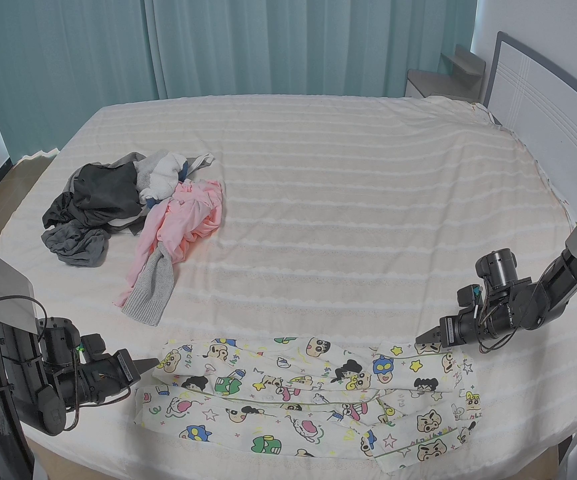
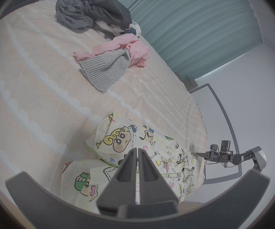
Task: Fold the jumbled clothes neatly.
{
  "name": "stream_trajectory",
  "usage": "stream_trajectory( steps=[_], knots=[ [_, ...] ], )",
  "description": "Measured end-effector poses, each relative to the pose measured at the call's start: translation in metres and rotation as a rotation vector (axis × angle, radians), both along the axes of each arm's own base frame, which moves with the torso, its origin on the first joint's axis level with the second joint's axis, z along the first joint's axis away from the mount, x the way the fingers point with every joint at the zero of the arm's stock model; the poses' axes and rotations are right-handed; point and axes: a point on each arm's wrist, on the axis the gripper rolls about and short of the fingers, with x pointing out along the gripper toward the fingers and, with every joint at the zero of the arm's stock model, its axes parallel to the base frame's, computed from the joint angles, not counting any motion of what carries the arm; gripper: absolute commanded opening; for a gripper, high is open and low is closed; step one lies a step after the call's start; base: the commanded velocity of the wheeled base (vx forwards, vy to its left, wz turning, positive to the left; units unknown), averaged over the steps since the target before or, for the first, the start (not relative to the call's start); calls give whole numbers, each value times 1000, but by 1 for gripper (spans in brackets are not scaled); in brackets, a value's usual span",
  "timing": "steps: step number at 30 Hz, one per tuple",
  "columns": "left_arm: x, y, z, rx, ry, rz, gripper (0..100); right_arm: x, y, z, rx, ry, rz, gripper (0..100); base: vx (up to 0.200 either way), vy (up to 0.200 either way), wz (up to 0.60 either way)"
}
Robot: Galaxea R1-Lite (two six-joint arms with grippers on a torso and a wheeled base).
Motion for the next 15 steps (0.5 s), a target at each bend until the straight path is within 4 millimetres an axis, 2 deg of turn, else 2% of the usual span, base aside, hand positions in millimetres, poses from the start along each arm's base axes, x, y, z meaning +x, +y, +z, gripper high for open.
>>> stream_trajectory(
  steps=[10, 15],
  knots=[
    [0, 1, -1, 4, 2, 0, 0, -8, -1, 3, 0, 1, 13, 0, 0, 0, 0],
    [-1, 1, -1, 5, 5, -1, 0, -23, -1, 14, 47, -7, 64, 0, 0, 0, 0]
  ],
)
